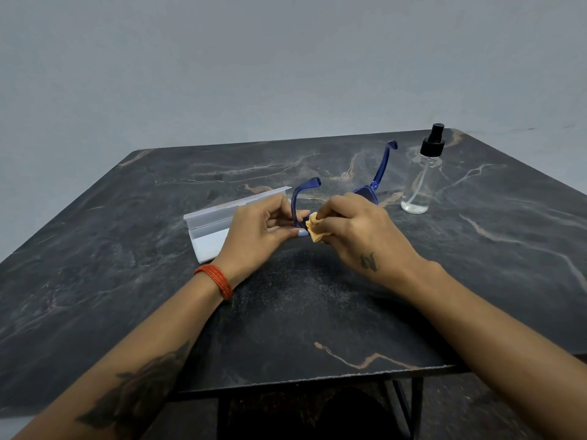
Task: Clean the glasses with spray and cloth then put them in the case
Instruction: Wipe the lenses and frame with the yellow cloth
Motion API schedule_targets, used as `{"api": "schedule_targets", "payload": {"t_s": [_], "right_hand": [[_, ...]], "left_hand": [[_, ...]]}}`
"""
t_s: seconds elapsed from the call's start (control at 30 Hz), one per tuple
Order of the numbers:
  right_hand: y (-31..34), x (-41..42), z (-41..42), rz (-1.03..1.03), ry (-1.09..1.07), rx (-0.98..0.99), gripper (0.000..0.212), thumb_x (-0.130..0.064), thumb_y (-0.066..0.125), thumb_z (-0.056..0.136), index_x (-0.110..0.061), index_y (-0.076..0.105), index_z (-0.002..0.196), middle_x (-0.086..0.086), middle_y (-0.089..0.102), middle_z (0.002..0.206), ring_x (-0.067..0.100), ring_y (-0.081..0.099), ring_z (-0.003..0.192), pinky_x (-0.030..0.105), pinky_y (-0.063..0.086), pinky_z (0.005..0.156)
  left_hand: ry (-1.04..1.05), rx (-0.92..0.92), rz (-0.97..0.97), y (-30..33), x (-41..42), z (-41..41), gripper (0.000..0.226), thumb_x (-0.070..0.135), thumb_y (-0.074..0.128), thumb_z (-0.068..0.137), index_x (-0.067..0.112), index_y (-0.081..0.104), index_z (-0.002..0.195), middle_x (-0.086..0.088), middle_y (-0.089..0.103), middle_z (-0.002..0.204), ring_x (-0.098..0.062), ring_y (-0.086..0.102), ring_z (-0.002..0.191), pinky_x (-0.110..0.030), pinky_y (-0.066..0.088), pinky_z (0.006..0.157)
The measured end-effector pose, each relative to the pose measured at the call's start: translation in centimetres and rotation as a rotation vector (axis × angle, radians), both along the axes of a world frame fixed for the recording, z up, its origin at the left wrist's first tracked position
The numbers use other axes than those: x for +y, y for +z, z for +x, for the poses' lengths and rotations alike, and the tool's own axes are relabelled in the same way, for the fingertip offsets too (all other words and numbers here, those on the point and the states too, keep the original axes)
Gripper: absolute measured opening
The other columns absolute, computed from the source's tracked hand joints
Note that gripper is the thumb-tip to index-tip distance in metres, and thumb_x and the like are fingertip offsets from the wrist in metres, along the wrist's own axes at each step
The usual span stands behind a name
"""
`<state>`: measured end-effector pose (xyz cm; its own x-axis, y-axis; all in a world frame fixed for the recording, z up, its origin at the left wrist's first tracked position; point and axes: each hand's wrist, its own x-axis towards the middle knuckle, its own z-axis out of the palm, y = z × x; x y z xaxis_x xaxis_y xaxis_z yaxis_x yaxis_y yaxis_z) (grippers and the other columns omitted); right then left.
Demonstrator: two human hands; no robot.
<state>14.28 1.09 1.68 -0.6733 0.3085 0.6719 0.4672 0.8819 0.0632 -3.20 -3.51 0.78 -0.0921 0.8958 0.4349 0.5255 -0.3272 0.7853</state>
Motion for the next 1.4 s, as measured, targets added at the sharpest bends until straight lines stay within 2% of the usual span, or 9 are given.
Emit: {"api": "schedule_targets", "payload": {"t_s": [0.2,0.47,0.63,0.73,0.8,0.97,1.1,1.27,1.4], "right_hand": [[-0.3,0.0,-0.1,-0.116,-0.071,0.130,0.013,0.000,0.075,0.066,-0.005,0.075,0.078,0.007,0.065,0.080,0.025,0.061,0.071,0.021,0.044,0.067],[-0.7,0.0,-0.7,0.007,-0.103,0.068,0.031,0.010,0.078,0.060,-0.002,0.073,0.088,0.010,0.061,0.083,0.020,0.050,0.077,0.015,0.025,0.066],[-0.6,0.3,-0.7,-0.063,-0.030,0.022,0.044,0.015,0.076,0.057,-0.007,0.073,0.095,0.010,0.065,0.094,0.027,0.058,0.078,0.020,0.035,0.066],[-0.6,0.2,-0.6,-0.104,0.042,0.010,0.041,0.017,0.070,0.056,-0.008,0.074,0.087,0.005,0.066,0.091,0.025,0.056,0.078,0.021,0.036,0.066],[-0.3,0.0,-0.4,-0.101,0.046,0.027,0.034,0.016,0.069,0.052,-0.007,0.074,0.077,0.003,0.067,0.083,0.025,0.057,0.073,0.020,0.036,0.065],[-0.2,-0.5,-0.6,0.012,-0.071,0.125,0.024,0.012,0.067,0.047,-0.002,0.071,0.066,0.006,0.064,0.066,0.027,0.054,0.061,0.025,0.044,0.053],[-0.5,-0.3,-0.9,0.035,-0.074,0.147,0.030,0.016,0.065,0.053,0.000,0.070,0.078,0.009,0.068,0.078,0.029,0.055,0.067,0.028,0.038,0.063],[-0.4,-0.7,-1.1,-0.130,-0.009,0.161,0.035,0.015,0.067,0.062,-0.005,0.065,0.090,0.004,0.065,0.076,0.025,0.055,0.072,0.023,0.036,0.064],[-0.1,-0.8,-0.8,-0.209,0.003,0.169,0.038,0.008,0.066,0.063,-0.010,0.063,0.096,0.003,0.064,0.073,0.022,0.054,0.071,0.029,0.046,0.058]], "left_hand": [[0.028,0.073,0.044,-0.1,0.1,-0.3,0.021,-0.003,0.072,0.072,-0.006,0.062,0.090,-0.015,0.070,0.092,-0.023,0.067,0.090,-0.041,0.054,0.084],[0.037,0.116,0.087,0.4,-0.4,0.1,0.020,-0.006,0.071,0.072,0.011,0.061,0.074,-0.011,0.069,0.085,-0.016,0.065,0.082,-0.025,0.054,0.078],[0.058,0.128,0.112,0.6,-0.5,0.2,0.031,-0.005,0.071,0.072,0.023,0.057,0.070,0.009,0.065,0.079,0.004,0.062,0.078,-0.007,0.046,0.071],[0.028,0.109,0.123,0.4,-0.4,0.2,0.019,-0.007,0.070,0.072,0.008,0.058,0.071,0.003,0.068,0.089,0.004,0.063,0.092,-0.011,0.049,0.077],[0.019,0.118,0.130,0.3,-0.4,0.2,0.029,-0.007,0.069,0.073,0.018,0.055,0.069,-0.004,0.069,0.096,-0.004,0.064,0.098,-0.016,0.051,0.081],[0.070,0.159,0.129,0.1,-0.2,-0.2,0.018,-0.003,0.071,0.073,0.012,0.061,0.076,-0.009,0.069,0.083,-0.022,0.066,0.081,-0.035,0.055,0.077],[0.039,0.113,0.152,0.4,-0.3,0.1,0.018,-0.008,0.070,0.072,0.007,0.060,0.076,0.006,0.067,0.081,-0.007,0.064,0.081,-0.013,0.050,0.073],[0.031,0.110,0.200,0.5,-0.5,0.2,0.039,-0.008,0.070,0.071,0.028,0.056,0.071,0.003,0.068,0.086,-0.007,0.066,0.086,-0.016,0.052,0.078],[0.012,0.136,0.193,0.3,-0.4,0.2,0.026,-0.005,0.071,0.071,0.019,0.060,0.072,0.012,0.065,0.081,0.002,0.064,0.081,-0.013,0.051,0.077]]}}
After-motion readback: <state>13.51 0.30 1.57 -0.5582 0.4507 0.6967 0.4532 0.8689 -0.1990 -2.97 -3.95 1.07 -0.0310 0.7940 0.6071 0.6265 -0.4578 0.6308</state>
